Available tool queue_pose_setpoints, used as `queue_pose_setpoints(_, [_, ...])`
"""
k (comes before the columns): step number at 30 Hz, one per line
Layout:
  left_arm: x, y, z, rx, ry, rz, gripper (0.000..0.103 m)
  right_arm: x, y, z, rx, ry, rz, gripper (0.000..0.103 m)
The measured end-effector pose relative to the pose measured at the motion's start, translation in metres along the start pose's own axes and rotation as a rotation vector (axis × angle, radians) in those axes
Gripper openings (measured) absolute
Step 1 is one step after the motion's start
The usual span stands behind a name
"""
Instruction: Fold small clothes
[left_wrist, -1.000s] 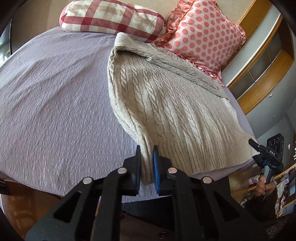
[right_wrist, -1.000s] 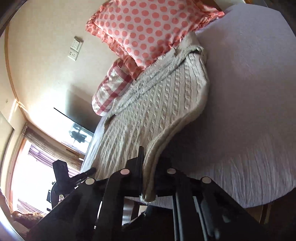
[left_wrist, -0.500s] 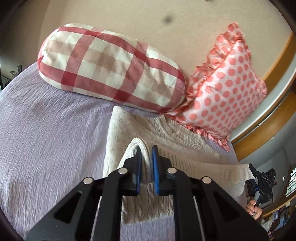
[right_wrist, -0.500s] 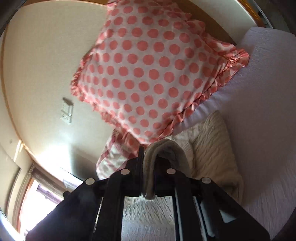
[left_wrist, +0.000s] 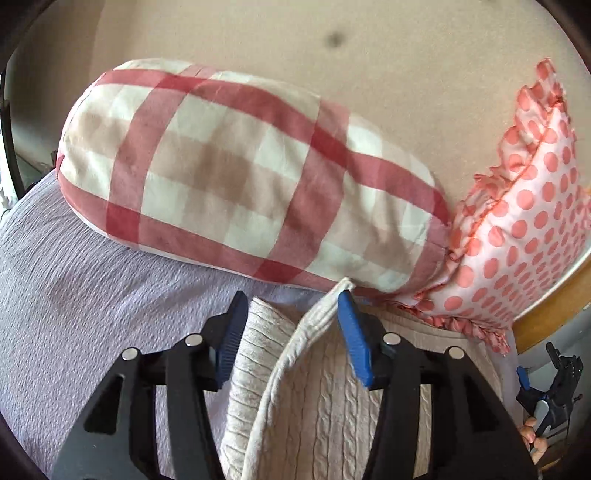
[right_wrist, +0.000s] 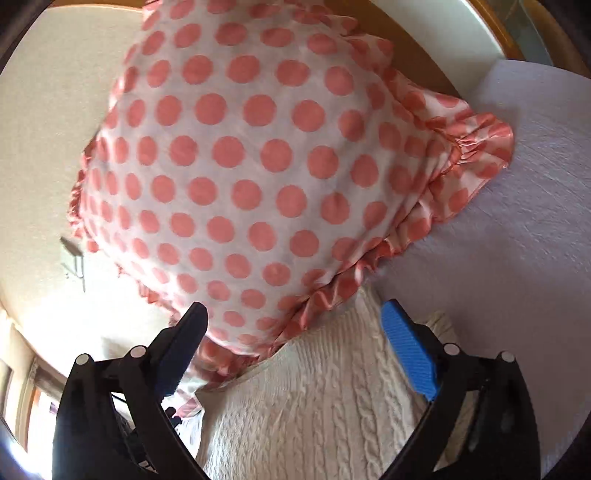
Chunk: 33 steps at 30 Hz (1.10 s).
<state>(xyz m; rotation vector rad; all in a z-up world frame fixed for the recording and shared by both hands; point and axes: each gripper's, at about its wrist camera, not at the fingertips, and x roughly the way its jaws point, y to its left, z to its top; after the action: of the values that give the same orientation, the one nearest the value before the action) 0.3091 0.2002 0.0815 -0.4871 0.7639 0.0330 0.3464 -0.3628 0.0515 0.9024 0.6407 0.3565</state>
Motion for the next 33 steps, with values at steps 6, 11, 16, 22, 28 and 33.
queue_pose_setpoints(6, [0.004, -0.037, -0.039, 0.131, 0.117, -0.175, 0.059, 0.016, 0.011, -0.057, -0.069, 0.237, 0.005, 0.097])
queue_pose_setpoints(11, [0.053, -0.020, -0.051, 0.116, 0.220, 0.043, 0.048, 0.027, 0.001, -0.075, -0.131, 0.229, -0.129, 0.094])
queue_pose_setpoints(16, [0.016, 0.005, -0.043, 0.077, 0.155, 0.006, 0.064, 0.019, 0.003, -0.077, -0.158, 0.201, -0.070, 0.095])
queue_pose_setpoints(22, [0.033, 0.029, -0.035, 0.024, 0.244, 0.023, 0.066, 0.015, 0.001, -0.072, -0.112, 0.182, -0.019, 0.095])
queue_pose_setpoints(28, [0.046, 0.035, -0.048, -0.002, 0.288, -0.103, 0.065, 0.014, 0.000, -0.071, -0.100, 0.176, -0.002, 0.095])
queue_pose_setpoints(33, [0.044, 0.052, -0.050, -0.133, 0.315, -0.154, 0.015, 0.011, -0.001, -0.070, -0.080, 0.163, 0.019, 0.095])
